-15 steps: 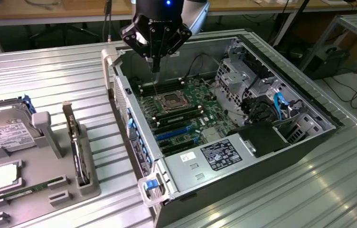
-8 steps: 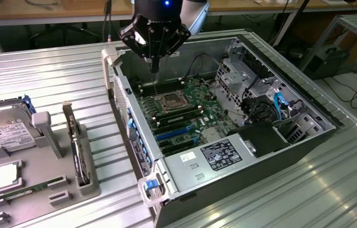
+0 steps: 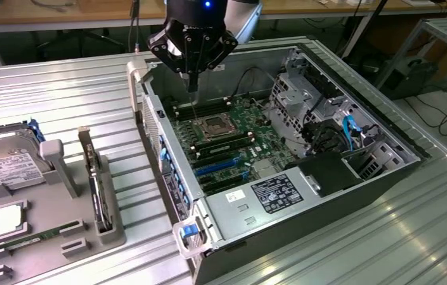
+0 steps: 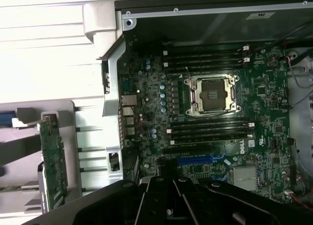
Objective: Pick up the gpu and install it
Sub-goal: 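Reach for the gpu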
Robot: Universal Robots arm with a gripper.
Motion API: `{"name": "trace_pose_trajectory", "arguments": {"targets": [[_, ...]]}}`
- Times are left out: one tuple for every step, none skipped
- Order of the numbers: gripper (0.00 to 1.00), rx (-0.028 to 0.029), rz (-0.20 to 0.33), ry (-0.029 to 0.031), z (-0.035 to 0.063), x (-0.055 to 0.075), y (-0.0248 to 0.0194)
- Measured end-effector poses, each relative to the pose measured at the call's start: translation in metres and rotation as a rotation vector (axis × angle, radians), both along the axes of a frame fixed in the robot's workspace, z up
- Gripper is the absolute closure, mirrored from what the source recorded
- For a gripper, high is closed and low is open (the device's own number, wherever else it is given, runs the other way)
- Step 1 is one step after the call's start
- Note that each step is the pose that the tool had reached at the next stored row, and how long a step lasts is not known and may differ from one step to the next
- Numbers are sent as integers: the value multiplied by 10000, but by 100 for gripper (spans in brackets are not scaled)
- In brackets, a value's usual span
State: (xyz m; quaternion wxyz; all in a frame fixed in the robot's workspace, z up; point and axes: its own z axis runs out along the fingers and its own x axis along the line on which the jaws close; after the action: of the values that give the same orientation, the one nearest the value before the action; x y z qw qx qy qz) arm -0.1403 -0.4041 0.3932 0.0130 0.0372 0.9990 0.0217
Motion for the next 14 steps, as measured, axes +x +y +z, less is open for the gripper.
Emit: {"name": "trace_pose_trajectory", "arguments": {"targets": [[89, 0, 1, 0, 0, -2, -1], [89, 0, 1, 0, 0, -5, -2], [89, 0, 1, 0, 0, -9, -4], [89, 0, 1, 0, 0, -12, -5], [89, 0, 2, 0, -1, -15, -7], [89, 0, 3, 0, -1, -18, -9], [89, 0, 3, 0, -1, -21, -10], [89, 1, 3, -1, -1, -24, -12], [89, 0, 4, -1, -1, -26, -14], [89, 1, 4, 0, -2, -29, -15], [89, 0, 5, 0, -1, -33, -17], [89, 0, 5, 0, -2, -36, -19], [89, 1, 6, -1, -2, -38, -21], [89, 0, 6, 0, -2, -42, -23]]}}
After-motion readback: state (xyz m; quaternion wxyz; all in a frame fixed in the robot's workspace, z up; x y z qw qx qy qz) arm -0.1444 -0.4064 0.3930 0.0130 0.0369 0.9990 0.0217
